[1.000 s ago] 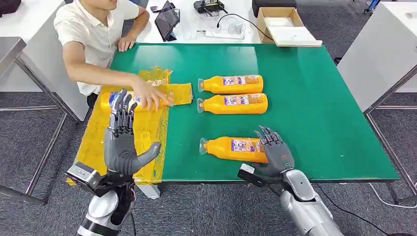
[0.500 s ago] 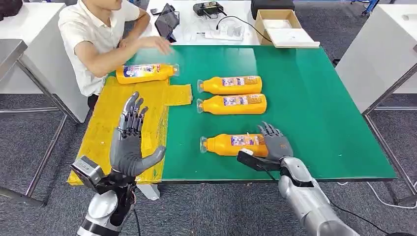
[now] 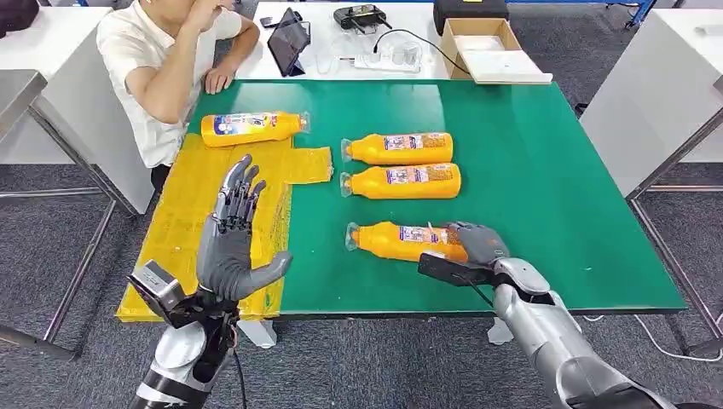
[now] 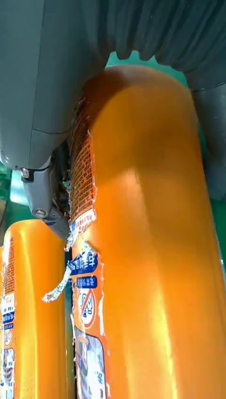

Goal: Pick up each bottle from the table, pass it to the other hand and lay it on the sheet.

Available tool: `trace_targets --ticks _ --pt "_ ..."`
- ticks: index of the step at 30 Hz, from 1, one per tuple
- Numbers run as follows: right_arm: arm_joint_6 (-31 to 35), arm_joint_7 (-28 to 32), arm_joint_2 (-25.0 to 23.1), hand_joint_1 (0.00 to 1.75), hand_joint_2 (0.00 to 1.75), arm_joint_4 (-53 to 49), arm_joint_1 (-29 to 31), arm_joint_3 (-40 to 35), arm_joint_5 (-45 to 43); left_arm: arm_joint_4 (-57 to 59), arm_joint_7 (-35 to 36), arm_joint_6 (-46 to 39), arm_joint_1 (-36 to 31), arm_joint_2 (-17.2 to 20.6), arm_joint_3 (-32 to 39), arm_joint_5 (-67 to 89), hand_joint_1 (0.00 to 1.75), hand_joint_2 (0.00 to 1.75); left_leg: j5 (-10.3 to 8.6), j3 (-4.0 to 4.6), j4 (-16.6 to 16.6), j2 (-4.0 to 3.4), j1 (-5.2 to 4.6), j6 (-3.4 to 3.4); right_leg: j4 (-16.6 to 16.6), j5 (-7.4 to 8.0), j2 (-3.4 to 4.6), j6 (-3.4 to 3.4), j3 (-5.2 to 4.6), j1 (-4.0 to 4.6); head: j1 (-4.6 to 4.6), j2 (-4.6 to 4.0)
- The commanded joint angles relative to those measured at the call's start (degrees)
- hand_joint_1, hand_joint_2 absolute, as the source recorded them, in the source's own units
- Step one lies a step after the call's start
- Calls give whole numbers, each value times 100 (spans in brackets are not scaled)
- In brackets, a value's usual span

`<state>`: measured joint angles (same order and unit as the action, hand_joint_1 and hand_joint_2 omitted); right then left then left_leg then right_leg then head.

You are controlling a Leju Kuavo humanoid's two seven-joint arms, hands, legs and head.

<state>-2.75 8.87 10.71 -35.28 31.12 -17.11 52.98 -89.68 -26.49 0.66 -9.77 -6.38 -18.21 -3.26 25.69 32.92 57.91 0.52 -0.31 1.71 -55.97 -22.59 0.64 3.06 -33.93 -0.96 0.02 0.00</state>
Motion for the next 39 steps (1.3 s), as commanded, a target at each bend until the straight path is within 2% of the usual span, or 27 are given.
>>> trace_targets --ticks 1,6,9,12,15,17,19,21,22,24,30,39 --pt "-251 38 37 175 175 646 -147 -264 -28 413 30 19 -266 172 -157 -11 0 175 -2 -8 -8 13 9 -10 12 -1 -20 -11 16 9 0 0" --pt "-277 76 43 175 175 655 -139 -323 -73 430 27 36 -273 180 -164 -33 0 175 -5 -3 -9 18 9 -12 14 0 -26 -13 13 10 0 0" --pt "-682 533 148 175 175 641 -155 -261 -481 575 74 243 -384 206 -193 -248 0 175 -5 -4 -10 17 9 -12 15 1 -23 -12 13 10 0 0" --pt "-675 691 267 175 175 523 -203 -313 -648 710 74 243 -446 228 -202 -250 0 175 -3 -6 -7 21 7 -8 11 -3 -25 -8 15 8 0 0" --pt "-459 1179 236 171 175 118 -377 -88 -1277 721 112 37 -392 130 -72 -356 0 175 -5 -7 -12 20 8 -11 17 0 -26 -12 17 9 0 -2" --pt "216 1449 60 175 175 -800 -832 199 -1736 532 323 -607 -147 -185 228 -778 0 175 -5 -8 -13 16 10 -14 18 0 -25 -15 17 11 0 0" --pt "860 1560 -228 175 175 -1912 -1359 489 -1999 429 482 -1315 68 -368 228 -948 0 175 -2 -6 -13 14 10 -14 16 -3 -25 -16 15 12 0 -2" --pt "1255 1574 -441 171 175 -2925 -1768 623 -2243 525 736 -1471 221 -419 80 -1525 0 175 4 1 -7 8 8 -12 8 -6 -10 -12 8 10 -2 0" --pt "1350 1651 -541 175 175 -3486 -1980 656 -2506 663 827 -1478 293 -373 -60 -1920 0 175 8 2 -12 -4 10 -16 12 -6 1 -16 5 12 2 0" --pt "1619 1644 -651 175 175 -4065 -2121 658 -2758 865 799 -1421 346 -260 -269 -2386 0 175 12 17 -9 -15 8 -16 3 -7 13 -15 -10 9 -2 0" --pt "1707 1849 -830 175 175 -3969 -1850 705 -3329 890 965 -996 352 -7 -711 -2920 0 175 4 73 -3 7 4 -8 -8 -8 -1 -7 -68 3 0 -2" --pt "1638 1932 -1022 173 175 -3788 -1785 594 -3486 813 885 -1003 338 -4 -915 -2691 0 175 8 61 -7 3 4 -18 -4 -12 -2 -17 -54 4 0 0"
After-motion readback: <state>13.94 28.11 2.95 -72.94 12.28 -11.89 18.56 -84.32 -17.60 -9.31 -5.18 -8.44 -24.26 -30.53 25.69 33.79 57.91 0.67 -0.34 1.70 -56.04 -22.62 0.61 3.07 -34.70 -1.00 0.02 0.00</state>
